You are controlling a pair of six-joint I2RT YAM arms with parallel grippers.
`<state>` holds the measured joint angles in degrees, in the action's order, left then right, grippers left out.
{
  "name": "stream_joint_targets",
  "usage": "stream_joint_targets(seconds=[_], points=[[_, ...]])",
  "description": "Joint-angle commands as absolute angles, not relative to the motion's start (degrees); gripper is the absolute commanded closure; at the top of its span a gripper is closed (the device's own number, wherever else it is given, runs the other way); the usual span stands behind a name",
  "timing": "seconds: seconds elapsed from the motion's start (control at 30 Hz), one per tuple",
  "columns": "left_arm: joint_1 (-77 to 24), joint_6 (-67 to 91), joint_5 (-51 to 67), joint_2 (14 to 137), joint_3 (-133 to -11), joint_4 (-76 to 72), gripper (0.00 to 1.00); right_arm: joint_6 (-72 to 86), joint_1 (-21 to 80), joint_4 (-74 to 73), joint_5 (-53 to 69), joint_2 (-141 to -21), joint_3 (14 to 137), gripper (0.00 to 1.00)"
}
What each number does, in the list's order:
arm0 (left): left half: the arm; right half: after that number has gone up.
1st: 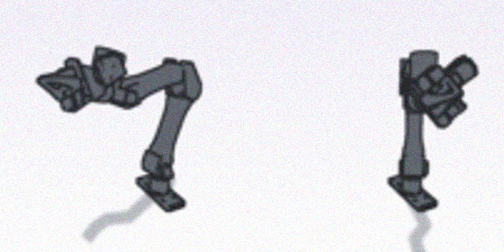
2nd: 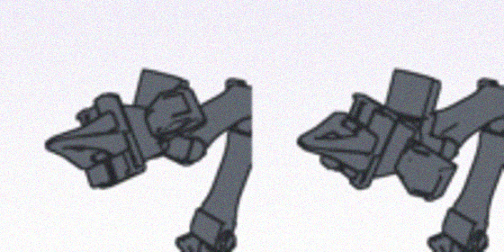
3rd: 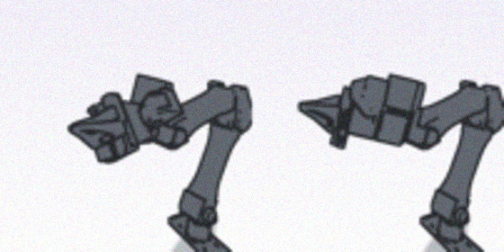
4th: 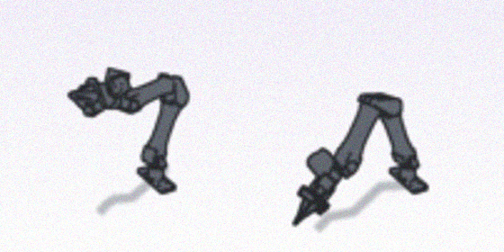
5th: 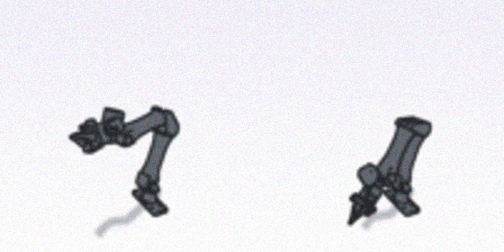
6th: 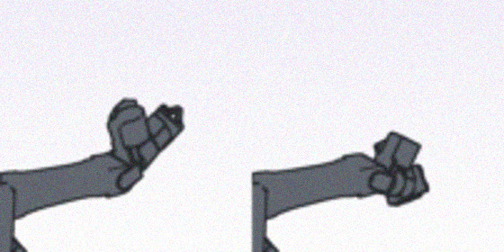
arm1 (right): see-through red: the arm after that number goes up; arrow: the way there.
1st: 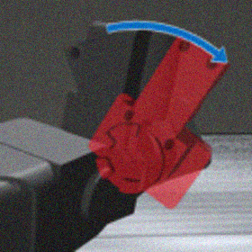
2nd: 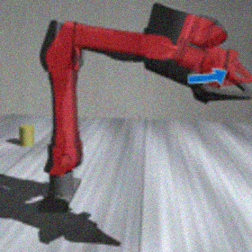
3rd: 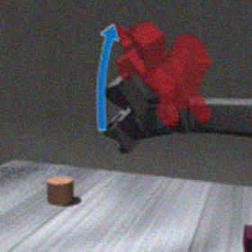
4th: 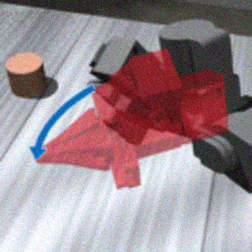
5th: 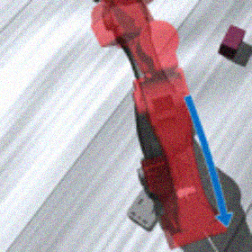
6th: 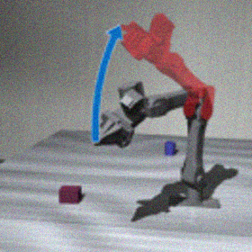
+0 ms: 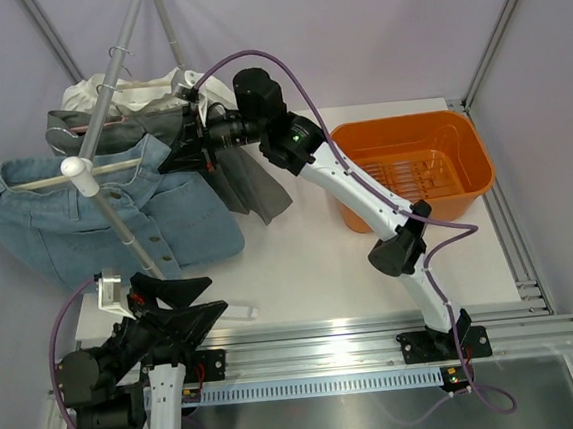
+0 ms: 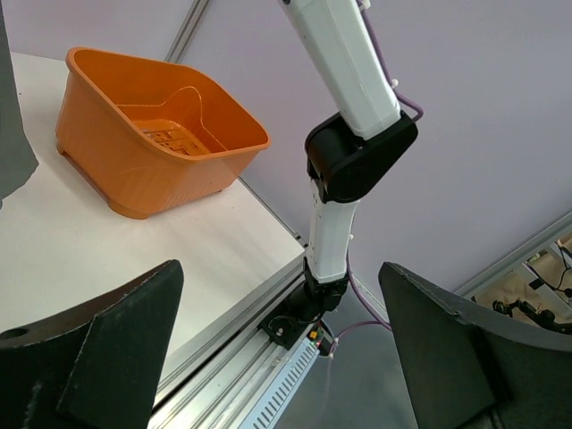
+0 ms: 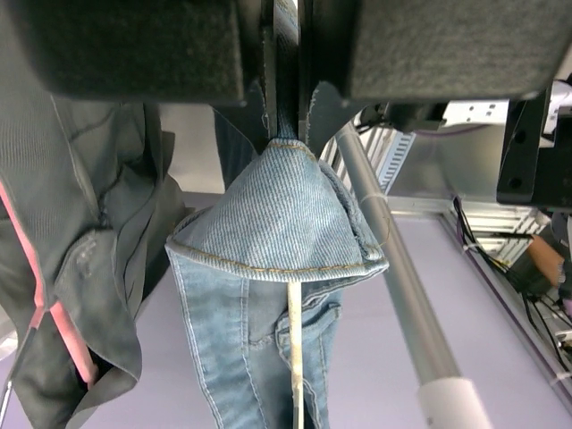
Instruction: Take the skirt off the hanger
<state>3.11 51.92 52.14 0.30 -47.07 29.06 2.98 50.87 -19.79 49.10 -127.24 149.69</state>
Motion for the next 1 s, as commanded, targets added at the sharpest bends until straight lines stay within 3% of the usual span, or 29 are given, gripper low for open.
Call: stream_joint_targets(seconds=[0.0,0.23,0.47,0.7,0.97], points=[[3.4,52.9,53.9,-9.0,-46.5,27.4,0.05,7.9,51.4,-11.0,46.7,-128.3,155.1,1.00],[3.5,56.2,55.3,-7.8,-45.9,24.1,0.09,7.7,51.5,-11.8,44.9,-127.6,152.5,1.00],[3.9,46.0,55.5,0.9,-54.7,34.2,0.16,6.5,51.3,-8.4,38.3,-115.8,131.5,1.00],[5.1,37.1,53.8,14.5,-70.7,47.5,0.20,7.3,51.2,-7.1,34.5,-106.1,118.6,1.00],[10.3,39.6,56.5,25.7,-76.8,46.3,0.24,8.1,50.0,-8.3,29.6,-92.9,101.5,1.00]])
